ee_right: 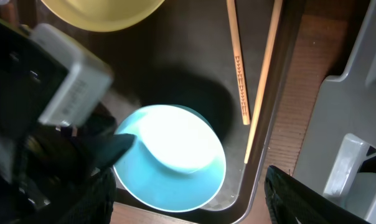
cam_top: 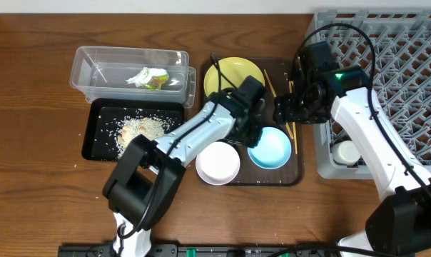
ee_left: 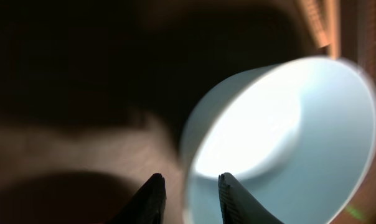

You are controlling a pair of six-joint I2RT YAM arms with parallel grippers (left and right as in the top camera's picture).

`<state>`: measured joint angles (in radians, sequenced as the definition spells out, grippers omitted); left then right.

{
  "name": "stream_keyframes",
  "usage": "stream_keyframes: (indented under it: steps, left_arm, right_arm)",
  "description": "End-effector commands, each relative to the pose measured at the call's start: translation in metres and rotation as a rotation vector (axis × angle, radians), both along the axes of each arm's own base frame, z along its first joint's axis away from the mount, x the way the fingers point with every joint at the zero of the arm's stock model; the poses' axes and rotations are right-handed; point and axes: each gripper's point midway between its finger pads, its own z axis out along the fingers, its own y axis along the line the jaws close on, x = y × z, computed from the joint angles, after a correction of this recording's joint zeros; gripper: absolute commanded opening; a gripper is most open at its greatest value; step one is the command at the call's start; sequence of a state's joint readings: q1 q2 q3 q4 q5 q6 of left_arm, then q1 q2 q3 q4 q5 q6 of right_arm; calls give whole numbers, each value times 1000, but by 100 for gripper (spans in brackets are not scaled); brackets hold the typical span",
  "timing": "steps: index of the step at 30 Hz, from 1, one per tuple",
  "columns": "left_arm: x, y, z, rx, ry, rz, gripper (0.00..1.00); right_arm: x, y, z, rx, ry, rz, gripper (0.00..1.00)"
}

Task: Sort waste into correct bins and load items into the dishwasher rack
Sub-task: 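Grasp the blue bowl with the right gripper near the tray edge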

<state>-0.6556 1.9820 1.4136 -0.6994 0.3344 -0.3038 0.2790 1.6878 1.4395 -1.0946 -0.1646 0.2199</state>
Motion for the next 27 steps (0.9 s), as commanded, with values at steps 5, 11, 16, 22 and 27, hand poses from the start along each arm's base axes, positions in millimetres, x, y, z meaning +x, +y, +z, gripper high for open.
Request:
stream_keyframes:
  steps: [5, 11, 16, 22, 27]
  left_arm:
    - [36, 49, 57, -40, -63, 153, 33]
    - [50, 89, 116, -98, -177, 252, 37]
    - [53, 103, 150, -123, -287, 240, 37]
    - [64, 129, 153, -45, -341, 306, 38]
    - [74, 164, 150, 6, -348, 372, 38]
  right_arm:
    - [-11, -4, -11, -4, 50, -9, 74]
    - [-33, -3, -44, -12, 127, -26, 73]
    - [-43, 4, -65, 23, 157, -43, 68]
    - [-47, 15, -85, 37, 139, -56, 54]
    - [-51, 12, -102, 2, 130, -112, 46]
